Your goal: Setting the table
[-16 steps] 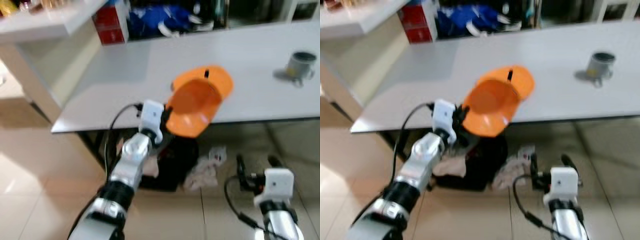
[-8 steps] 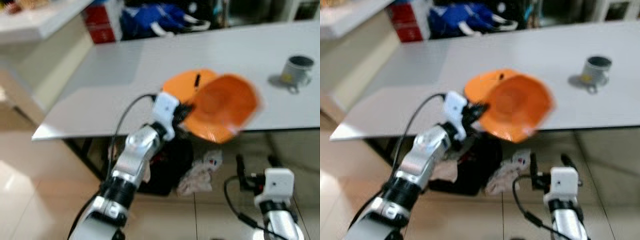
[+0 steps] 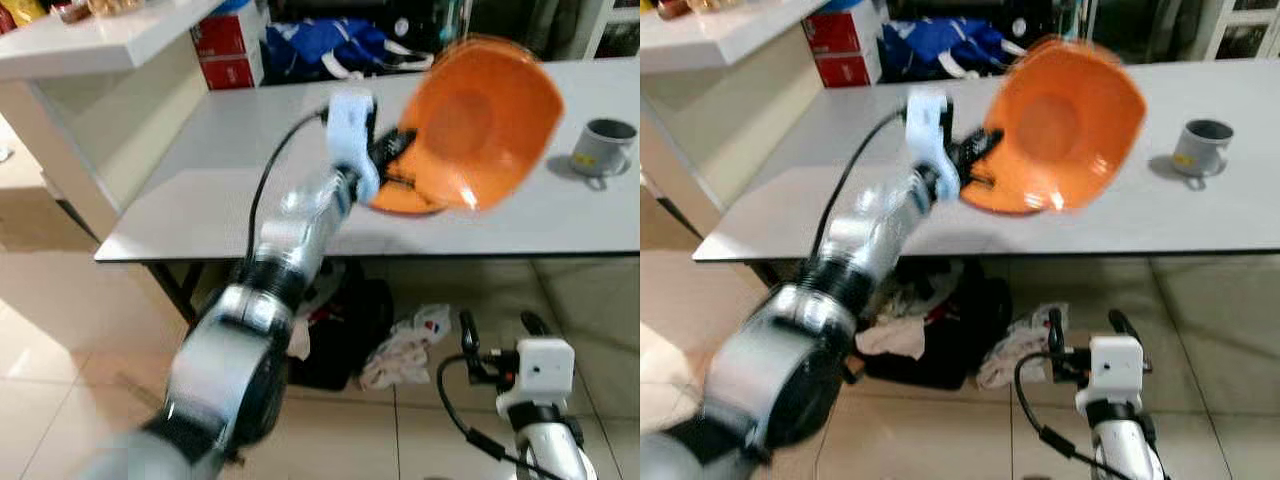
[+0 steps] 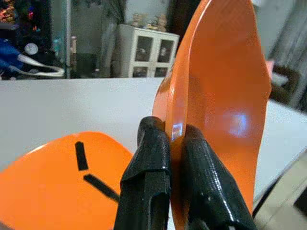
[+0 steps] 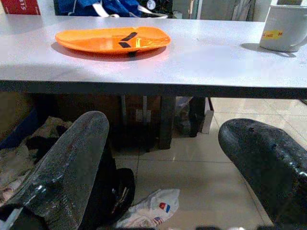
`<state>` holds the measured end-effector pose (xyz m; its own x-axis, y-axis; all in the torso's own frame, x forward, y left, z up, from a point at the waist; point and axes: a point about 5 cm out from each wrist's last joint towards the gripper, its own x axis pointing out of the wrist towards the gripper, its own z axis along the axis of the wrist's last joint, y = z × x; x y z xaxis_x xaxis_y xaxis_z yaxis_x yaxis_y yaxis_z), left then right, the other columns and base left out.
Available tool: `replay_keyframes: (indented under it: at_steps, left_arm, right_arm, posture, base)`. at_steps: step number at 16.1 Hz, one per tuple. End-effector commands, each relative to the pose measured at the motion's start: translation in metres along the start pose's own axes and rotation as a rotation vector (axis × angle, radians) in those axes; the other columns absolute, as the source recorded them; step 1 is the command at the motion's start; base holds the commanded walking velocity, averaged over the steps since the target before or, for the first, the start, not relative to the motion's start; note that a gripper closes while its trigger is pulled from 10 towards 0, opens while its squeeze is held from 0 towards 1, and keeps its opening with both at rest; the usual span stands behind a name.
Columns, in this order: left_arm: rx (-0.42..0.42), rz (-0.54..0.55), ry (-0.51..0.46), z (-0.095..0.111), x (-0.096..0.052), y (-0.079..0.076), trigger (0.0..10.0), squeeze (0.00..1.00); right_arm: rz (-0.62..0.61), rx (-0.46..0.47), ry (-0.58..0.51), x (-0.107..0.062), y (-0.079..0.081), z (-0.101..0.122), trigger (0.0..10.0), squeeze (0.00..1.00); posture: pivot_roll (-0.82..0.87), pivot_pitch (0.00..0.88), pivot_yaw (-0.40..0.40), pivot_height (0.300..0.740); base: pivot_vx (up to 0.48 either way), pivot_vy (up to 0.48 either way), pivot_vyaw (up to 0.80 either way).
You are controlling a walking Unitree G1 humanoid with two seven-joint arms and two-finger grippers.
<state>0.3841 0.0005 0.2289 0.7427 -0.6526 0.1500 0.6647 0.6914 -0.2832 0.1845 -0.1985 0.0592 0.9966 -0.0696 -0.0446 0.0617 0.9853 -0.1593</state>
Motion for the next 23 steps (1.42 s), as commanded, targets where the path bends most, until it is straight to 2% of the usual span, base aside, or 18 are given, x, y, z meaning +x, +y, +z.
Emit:
replay_keyframes:
  at_steps: [1, 3, 5, 7, 9, 11, 13, 16, 19, 23]
  left_arm:
    - [-0.066, 0.028, -0.024, 0.008, 0.007, -0.003, 0.0, 0.0]
    - [-0.121, 0.109, -0.022, 0.011, 0.011, 0.003, 0.0, 0.0]
    - [-0.116, 0.147, -0.031, 0.013, 0.014, 0.004, 0.0, 0.0]
    - [-0.091, 0.141, -0.019, 0.011, 0.015, 0.001, 0.0, 0.0]
    - [-0.076, 0.145, -0.014, 0.011, 0.016, 0.0, 0.0, 0.0]
    - [-0.078, 0.134, -0.02, 0.012, 0.018, -0.004, 0.0, 0.0]
    - [-0.082, 0.122, -0.024, 0.014, 0.021, -0.009, 0.0, 0.0]
    - [-0.097, 0.108, -0.021, 0.012, 0.024, -0.014, 0.0, 0.0]
    - [-0.102, 0.085, -0.016, 0.01, 0.026, -0.02, 0.0, 0.0]
    - [-0.061, 0.032, -0.018, 0.011, 0.029, -0.031, 0.0, 0.0]
  right_arm:
    - [0.009, -0.007, -0.009, 0.0, 0.002, 0.004, 10.0, 0.0]
    - [0.008, -0.005, -0.002, -0.005, 0.004, 0.004, 10.0, 0.0]
    - [0.007, -0.001, 0.005, -0.01, 0.006, 0.003, 10.0, 0.0]
    - [0.004, 0.01, 0.005, -0.014, 0.007, 0.004, 10.0, 0.0]
    - [0.015, 0.053, -0.06, -0.02, 0.008, 0.023, 10.0, 0.0]
    - [0.041, 0.06, -0.118, -0.027, 0.009, 0.044, 10.0, 0.0]
    - [0.05, 0.054, -0.145, -0.031, 0.006, 0.056, 10.0, 0.0]
    - [0.045, 0.047, -0.136, -0.031, 0.004, 0.057, 10.0, 0.0]
    - [0.05, 0.061, -0.108, -0.032, 0.01, 0.055, 10.0, 0.0]
    - [0.07, 0.081, -0.107, -0.027, 0.016, 0.055, 10.0, 0.0]
  posture:
    - [-0.18, 0.0, 0.144, 0.74]
    - [-0.19, 0.0, 0.15, 0.74]
    - [-0.2, 0.0, 0.158, 0.74]
    - [-0.21, 0.0, 0.166, 0.74]
    - [-0.22, 0.0, 0.172, 0.74]
    - [-0.23, 0.0, 0.173, 0.74]
    - [-0.24, 0.0, 0.175, 0.74]
    - [-0.25, 0.0, 0.177, 0.74]
    - [-0.25, 0.0, 0.178, 0.74]
    - [-0.24, 0.0, 0.18, 0.74]
  base:
    - [0.0, 0.0, 0.0]
    - [0.0, 0.0, 0.0]
    - [0.0, 0.0, 0.0]
    - [0.0, 0.0, 0.0]
    - [0.476, 0.0, 0.0]
    - [0.48, 0.0, 0.0]
    - [0.48, 0.0, 0.0]
    - [0.48, 0.0, 0.0]
    - [0.48, 0.0, 0.0]
    - [0.48, 0.0, 0.0]
